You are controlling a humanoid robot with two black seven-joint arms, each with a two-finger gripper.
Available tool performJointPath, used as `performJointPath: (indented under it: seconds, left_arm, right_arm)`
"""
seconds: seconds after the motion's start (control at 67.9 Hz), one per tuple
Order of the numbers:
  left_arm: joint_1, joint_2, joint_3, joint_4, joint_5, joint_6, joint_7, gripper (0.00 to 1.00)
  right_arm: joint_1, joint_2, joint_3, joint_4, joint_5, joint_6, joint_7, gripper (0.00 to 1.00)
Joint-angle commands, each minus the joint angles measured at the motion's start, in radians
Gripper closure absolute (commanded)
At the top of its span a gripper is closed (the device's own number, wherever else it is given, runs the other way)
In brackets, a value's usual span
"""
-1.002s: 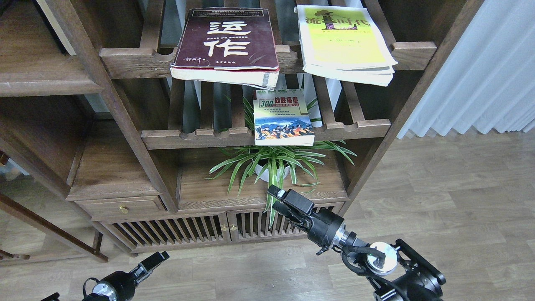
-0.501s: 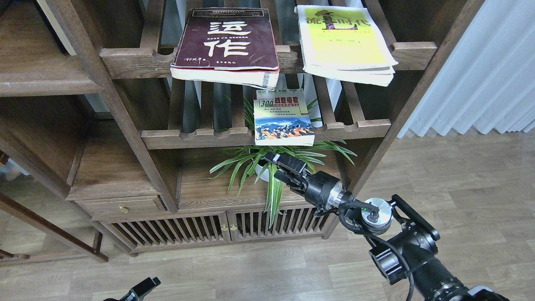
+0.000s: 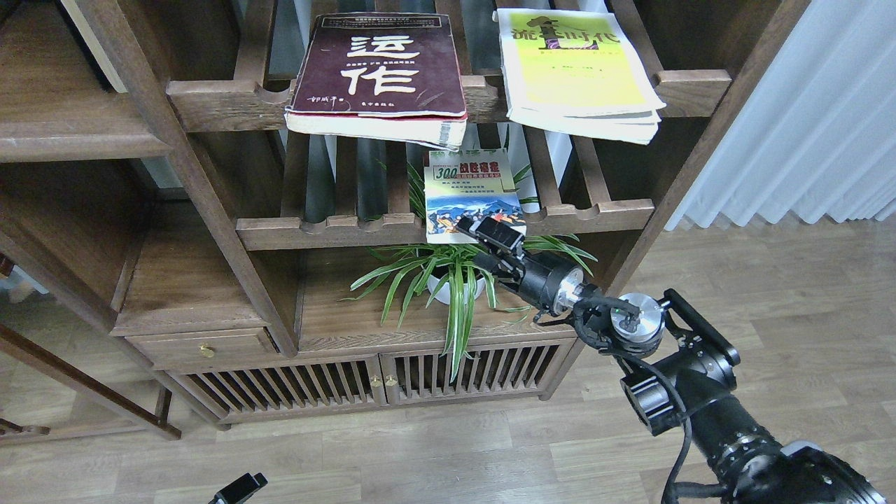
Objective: Organize books on shelf
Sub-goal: 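Grasp the colourful paperback with the right gripper and pull it off the shelf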
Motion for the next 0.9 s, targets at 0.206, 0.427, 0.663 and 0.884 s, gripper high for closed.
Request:
performJointPath:
  seconds: [0.206,0.427,0.663,0.884]
  left_arm:
    - [0.001,0.002,0.000,0.002,-0.026,0.000,0.001,0.00]
    - [0.003,0.002,0.000,0.002,-0.026,0.000,0.001,0.00]
    - [0.001,-0.001,0.002,0.002,-0.026,0.000,-0.004,0.00]
    - [0.008,-0.018,0.005,0.002,-0.026,0.000,-0.004,0.00]
  right_arm:
    - [0.003,0.000,0.000,-0.003,0.000,0.000,0.000,0.29]
    - [0.000,0.000,-0.010,0.018,0.002,0.012,0.000,0.58]
    - [-0.014,0.000,0.007,0.067,0.026,0.015,0.000,0.96]
    - [-0.115,-0.001,0.043,0.217,0.048,0.023,0.000,0.97]
